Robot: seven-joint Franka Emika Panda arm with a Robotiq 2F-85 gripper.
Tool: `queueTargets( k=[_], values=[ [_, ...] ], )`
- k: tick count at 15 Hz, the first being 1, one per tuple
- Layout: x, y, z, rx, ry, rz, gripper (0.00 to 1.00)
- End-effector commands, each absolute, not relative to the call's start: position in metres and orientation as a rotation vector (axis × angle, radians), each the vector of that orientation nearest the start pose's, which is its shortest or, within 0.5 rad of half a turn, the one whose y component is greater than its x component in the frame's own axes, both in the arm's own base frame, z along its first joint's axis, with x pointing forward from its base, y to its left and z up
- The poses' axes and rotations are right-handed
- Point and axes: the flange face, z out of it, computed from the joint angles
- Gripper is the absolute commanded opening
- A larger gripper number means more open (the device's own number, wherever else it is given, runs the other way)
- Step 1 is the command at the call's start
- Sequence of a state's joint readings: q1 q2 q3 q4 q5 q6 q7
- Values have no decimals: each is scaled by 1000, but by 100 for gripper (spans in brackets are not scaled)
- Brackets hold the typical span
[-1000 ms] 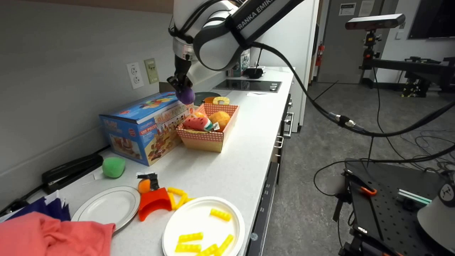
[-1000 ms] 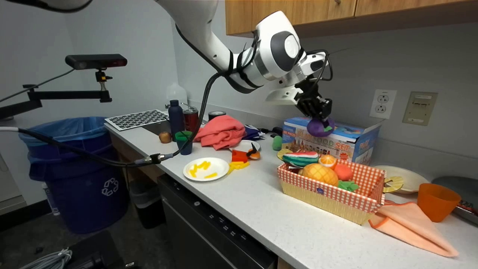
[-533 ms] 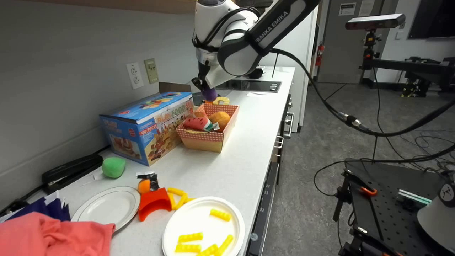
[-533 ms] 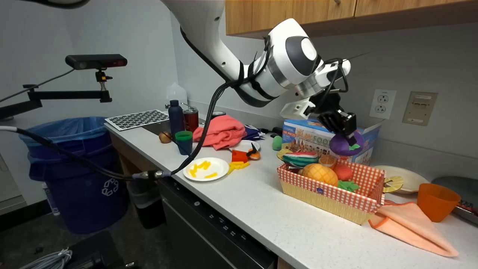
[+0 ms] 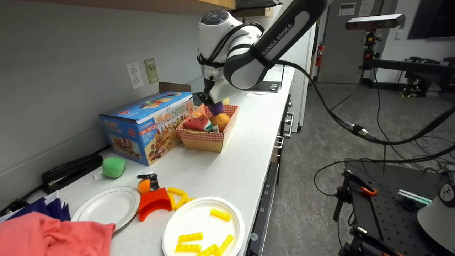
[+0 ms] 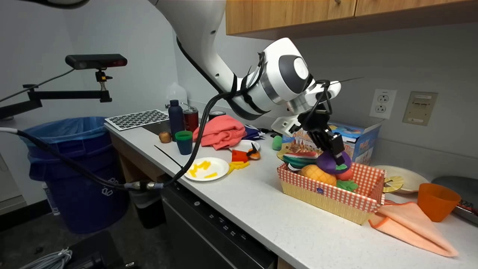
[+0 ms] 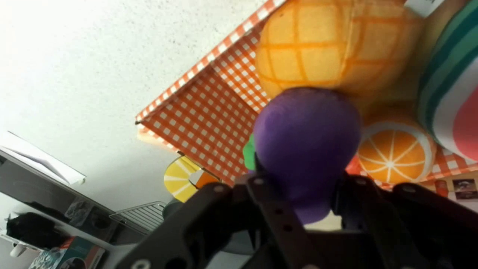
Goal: Put the plush toys inside the basket
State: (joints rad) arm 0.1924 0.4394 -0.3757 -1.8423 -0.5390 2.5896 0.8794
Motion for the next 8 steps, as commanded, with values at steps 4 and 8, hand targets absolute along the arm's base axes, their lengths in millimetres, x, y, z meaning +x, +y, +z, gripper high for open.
queueTargets(
  k=[4, 8],
  values=[
    [649, -70, 366, -3249, 913, -845, 93],
    [652, -47, 389, -3241, 796, -884, 100]
  ],
)
